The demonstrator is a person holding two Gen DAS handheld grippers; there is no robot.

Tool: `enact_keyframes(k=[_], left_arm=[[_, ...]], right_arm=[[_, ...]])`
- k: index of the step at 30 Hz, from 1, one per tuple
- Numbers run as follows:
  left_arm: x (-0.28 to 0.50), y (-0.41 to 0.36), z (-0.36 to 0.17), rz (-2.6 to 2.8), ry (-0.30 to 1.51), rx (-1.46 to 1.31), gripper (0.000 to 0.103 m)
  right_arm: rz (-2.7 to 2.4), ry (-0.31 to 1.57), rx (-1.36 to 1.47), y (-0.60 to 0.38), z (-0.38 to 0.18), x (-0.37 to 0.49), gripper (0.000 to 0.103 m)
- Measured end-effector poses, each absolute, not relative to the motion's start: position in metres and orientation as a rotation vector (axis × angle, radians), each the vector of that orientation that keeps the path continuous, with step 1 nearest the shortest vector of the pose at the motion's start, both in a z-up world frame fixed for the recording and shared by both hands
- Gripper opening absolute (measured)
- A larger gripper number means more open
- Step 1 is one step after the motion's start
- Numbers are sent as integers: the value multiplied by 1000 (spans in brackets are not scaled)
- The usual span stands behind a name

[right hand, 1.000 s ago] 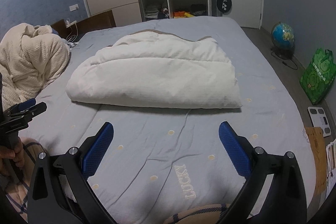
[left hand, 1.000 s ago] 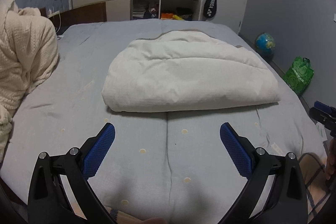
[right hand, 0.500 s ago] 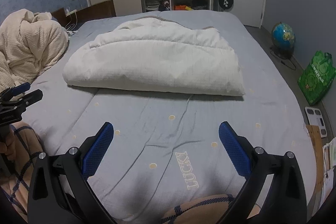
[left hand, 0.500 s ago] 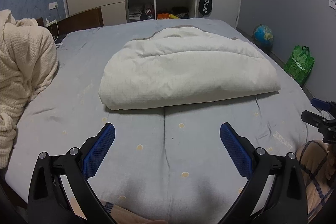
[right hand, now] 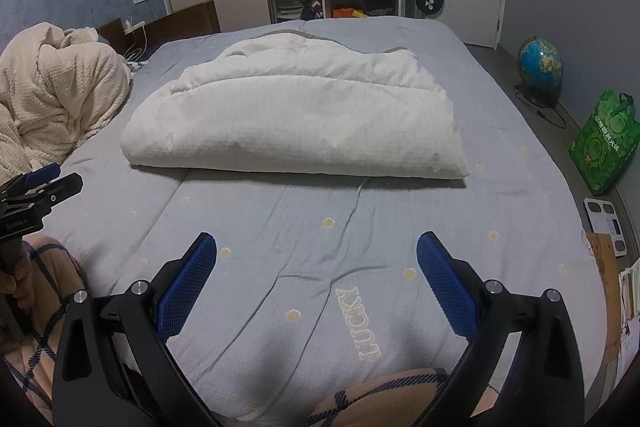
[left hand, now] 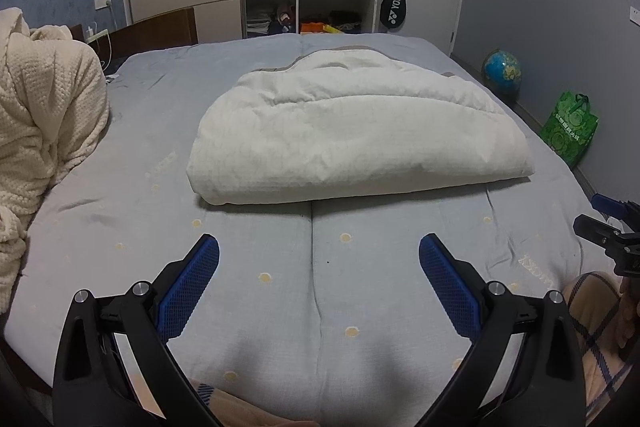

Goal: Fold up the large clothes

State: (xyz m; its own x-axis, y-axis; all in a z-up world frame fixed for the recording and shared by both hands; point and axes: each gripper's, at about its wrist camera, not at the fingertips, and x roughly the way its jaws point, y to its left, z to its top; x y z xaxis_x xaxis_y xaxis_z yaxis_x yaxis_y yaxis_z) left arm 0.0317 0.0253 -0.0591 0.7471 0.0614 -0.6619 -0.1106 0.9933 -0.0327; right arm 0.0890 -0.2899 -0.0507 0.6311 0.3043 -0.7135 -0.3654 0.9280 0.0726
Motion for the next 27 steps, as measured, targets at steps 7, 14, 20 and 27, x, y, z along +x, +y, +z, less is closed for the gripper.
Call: enact_keyframes(k=[7,14,20,27], left_arm=[[31,26,-59,89,723,-75,97],[31,27,-60,88,724,-80,97],[32,28,-60,88,727,-80,97],[32,28,-60,88,727,-82,97]], right_arm=[[381,809,-70,-291,-52,91,95],[374,811,-54,-295,-52,92,95],[376,810,-70,-293,-52,91,95],[376,810,-75,-292,-52,91,95]])
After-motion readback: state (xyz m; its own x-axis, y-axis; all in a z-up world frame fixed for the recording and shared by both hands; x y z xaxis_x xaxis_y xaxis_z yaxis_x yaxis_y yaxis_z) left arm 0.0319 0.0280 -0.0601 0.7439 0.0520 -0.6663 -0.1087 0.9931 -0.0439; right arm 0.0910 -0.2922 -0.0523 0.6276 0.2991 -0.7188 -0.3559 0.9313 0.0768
